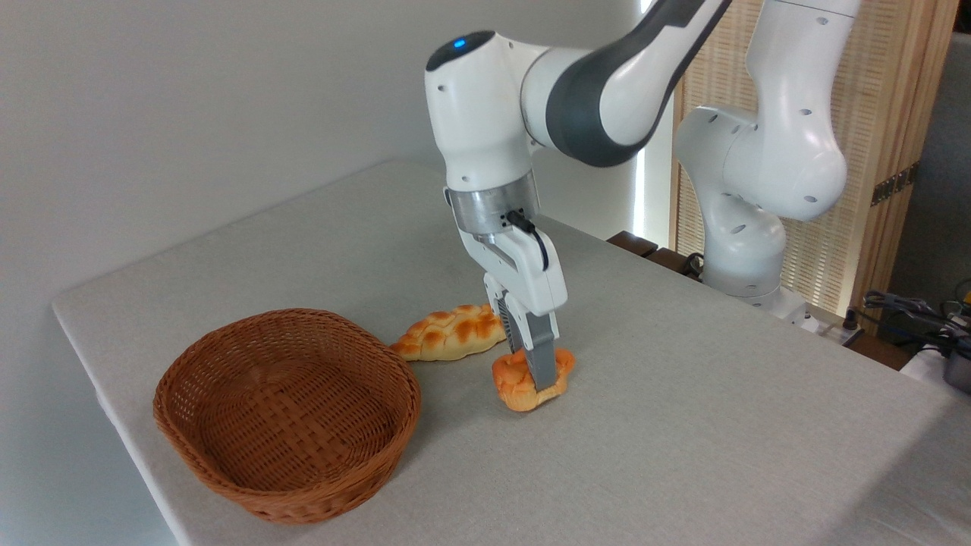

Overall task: Put bread into the basket
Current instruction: 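Lift the bun and carry it over the wicker basket, then lower the bun into the basket and open the gripper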

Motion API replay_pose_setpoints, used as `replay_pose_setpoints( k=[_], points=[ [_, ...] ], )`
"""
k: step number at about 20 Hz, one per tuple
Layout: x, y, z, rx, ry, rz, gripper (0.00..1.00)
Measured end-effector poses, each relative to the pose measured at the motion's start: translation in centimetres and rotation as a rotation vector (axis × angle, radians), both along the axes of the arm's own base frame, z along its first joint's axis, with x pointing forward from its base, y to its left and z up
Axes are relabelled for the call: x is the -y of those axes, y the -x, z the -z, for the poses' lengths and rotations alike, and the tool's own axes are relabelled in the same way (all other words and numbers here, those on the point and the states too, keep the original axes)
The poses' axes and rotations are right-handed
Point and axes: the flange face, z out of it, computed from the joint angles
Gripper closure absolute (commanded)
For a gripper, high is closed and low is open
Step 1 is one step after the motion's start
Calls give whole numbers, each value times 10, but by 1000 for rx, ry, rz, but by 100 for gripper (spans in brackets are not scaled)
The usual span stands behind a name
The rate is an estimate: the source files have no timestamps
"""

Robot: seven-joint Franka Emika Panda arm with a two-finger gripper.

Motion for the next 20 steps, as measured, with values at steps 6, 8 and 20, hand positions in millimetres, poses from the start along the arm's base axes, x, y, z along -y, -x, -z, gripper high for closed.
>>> replay_pose_setpoints(
  k=[6,8,20],
  points=[
    [7,-38,-93,74,74,-54,69],
    [12,-68,-117,106,112,-74,67],
    [46,-182,-59,159,58,-20,0]
  ],
)
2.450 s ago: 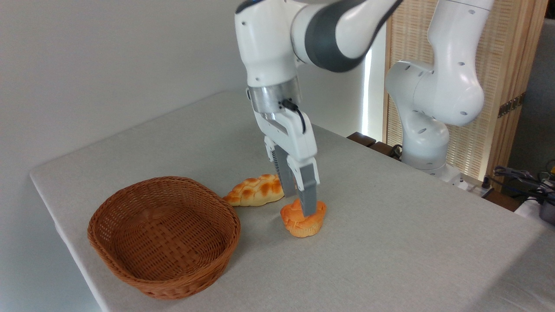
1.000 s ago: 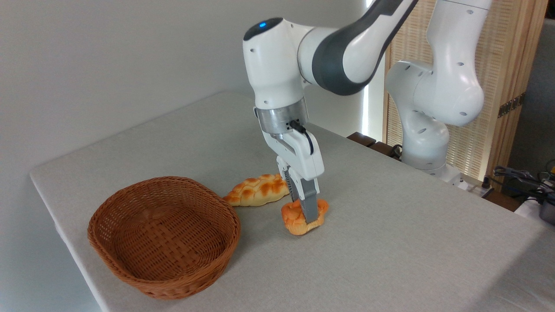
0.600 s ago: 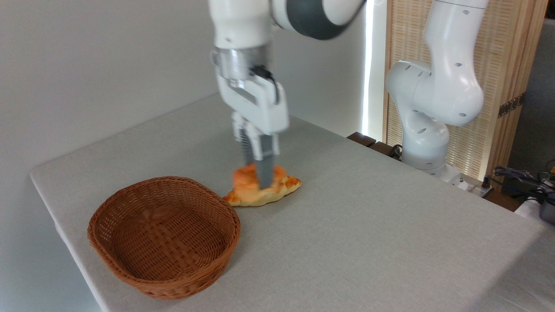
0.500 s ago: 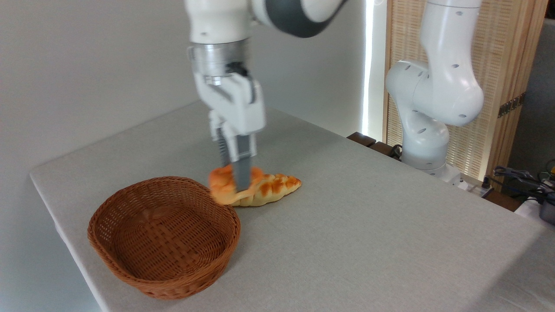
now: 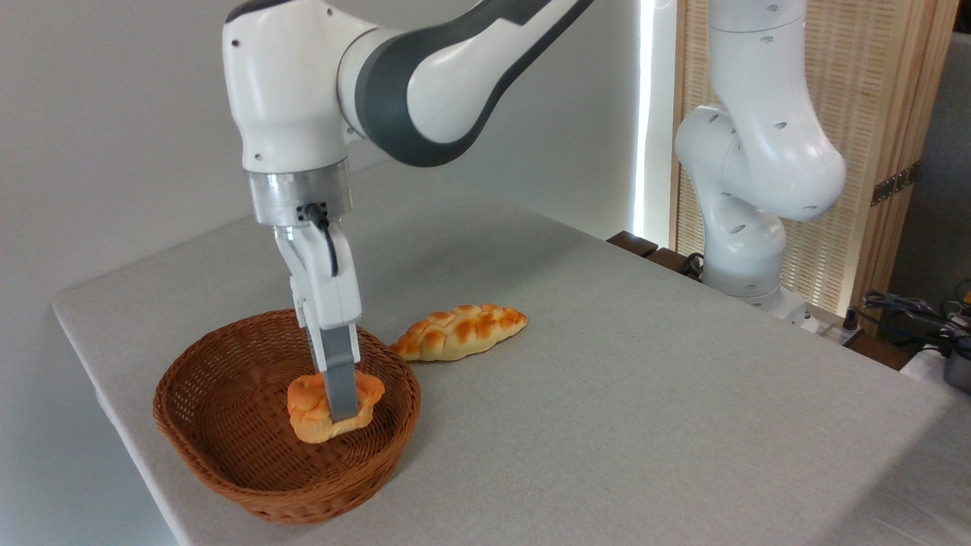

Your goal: Put bread into the basket

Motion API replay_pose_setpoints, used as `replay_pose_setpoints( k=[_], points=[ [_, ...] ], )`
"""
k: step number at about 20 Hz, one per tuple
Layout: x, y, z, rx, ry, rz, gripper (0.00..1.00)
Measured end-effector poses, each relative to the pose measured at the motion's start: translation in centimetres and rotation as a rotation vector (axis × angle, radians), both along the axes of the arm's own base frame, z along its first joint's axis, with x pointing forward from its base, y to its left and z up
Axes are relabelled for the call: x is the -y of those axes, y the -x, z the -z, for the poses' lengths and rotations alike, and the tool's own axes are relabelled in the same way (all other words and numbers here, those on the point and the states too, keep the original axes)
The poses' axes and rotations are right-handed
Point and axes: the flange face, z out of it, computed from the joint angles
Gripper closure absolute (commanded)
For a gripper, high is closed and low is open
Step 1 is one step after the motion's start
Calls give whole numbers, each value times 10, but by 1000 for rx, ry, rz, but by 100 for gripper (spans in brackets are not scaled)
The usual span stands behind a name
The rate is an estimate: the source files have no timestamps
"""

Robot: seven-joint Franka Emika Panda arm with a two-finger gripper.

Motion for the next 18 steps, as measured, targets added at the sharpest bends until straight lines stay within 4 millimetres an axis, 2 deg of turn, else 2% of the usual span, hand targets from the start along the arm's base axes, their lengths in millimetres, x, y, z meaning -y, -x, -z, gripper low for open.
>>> replay_pose_setpoints(
  k=[11,15,18],
  points=[
    [3,-3,0,4,-9,9,0],
    [4,-9,-37,62,26,-61,0],
    [0,6,-65,-9,51,-145,0]
  ],
)
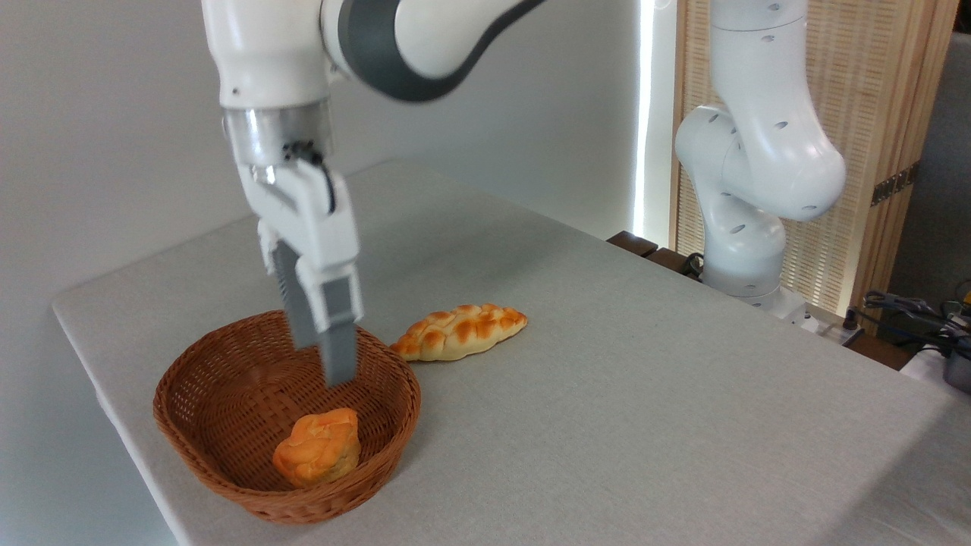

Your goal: Put bread into the basket

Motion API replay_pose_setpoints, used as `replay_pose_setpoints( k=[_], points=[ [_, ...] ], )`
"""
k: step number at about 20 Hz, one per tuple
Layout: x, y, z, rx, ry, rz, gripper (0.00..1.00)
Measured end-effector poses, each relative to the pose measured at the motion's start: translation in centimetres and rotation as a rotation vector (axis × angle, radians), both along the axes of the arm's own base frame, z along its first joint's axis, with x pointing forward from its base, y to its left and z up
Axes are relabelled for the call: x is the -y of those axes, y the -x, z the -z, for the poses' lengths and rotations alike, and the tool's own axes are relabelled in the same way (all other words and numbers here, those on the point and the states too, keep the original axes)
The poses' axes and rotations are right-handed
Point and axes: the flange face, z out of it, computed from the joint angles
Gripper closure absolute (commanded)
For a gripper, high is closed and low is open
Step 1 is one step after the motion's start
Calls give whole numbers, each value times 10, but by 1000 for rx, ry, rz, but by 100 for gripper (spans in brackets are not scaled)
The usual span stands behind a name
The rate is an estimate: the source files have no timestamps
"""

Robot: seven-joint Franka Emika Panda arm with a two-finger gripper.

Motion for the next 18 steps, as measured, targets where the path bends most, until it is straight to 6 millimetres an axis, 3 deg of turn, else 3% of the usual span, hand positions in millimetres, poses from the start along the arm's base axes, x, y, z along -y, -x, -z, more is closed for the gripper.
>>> replay_pose_setpoints(
  k=[5,11,18],
  points=[
    [-10,23,-42,-115,39,-51,0],
    [-67,35,-81,-72,202,-156,0],
    [-41,45,-81,-111,165,-100,0]
  ],
)
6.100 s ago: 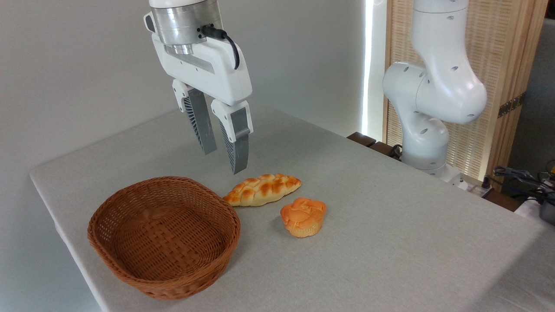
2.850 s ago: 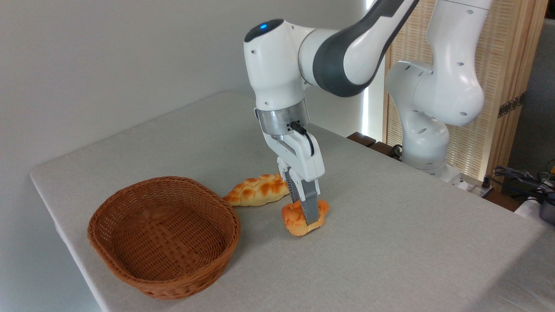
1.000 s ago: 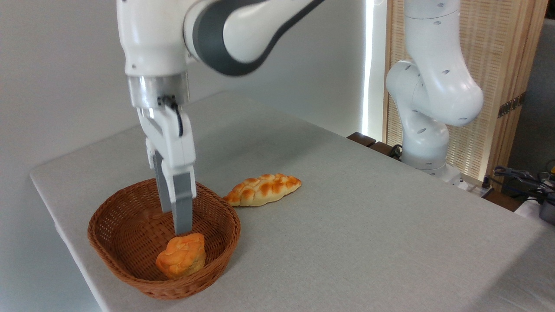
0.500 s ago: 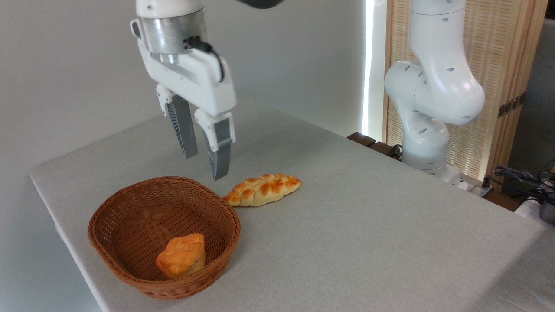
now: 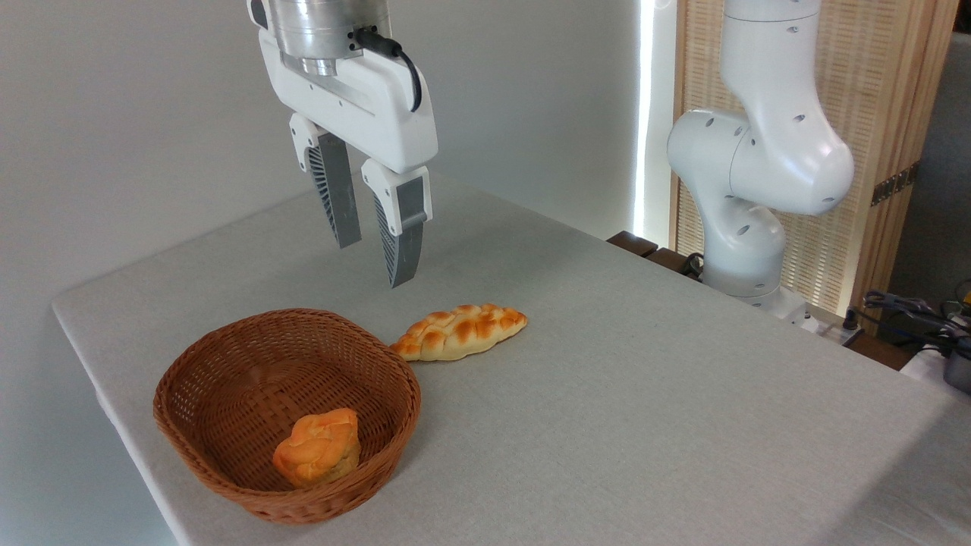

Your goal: Put bread into the basket

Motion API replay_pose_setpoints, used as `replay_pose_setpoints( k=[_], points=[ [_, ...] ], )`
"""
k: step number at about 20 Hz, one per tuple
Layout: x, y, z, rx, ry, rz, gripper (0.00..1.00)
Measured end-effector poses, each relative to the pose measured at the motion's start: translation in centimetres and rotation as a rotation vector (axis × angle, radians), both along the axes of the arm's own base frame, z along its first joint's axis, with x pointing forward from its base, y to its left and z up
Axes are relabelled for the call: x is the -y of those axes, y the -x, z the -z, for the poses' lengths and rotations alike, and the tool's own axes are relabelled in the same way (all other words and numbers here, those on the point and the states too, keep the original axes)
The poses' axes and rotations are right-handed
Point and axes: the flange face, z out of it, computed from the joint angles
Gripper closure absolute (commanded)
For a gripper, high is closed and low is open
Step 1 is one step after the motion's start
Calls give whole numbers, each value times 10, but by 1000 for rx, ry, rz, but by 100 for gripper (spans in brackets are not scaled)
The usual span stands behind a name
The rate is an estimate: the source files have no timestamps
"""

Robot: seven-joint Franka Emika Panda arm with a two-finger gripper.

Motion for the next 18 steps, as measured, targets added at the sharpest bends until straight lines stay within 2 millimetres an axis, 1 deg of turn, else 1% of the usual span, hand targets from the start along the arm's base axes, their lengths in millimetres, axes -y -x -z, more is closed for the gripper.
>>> replay_pose_setpoints(
  k=[3,7,18],
  points=[
    [4,0,2,-3,-30,13,0],
    [-2,0,4,-5,-82,14,0],
    [-5,3,7,-35,-106,23,0]
  ],
)
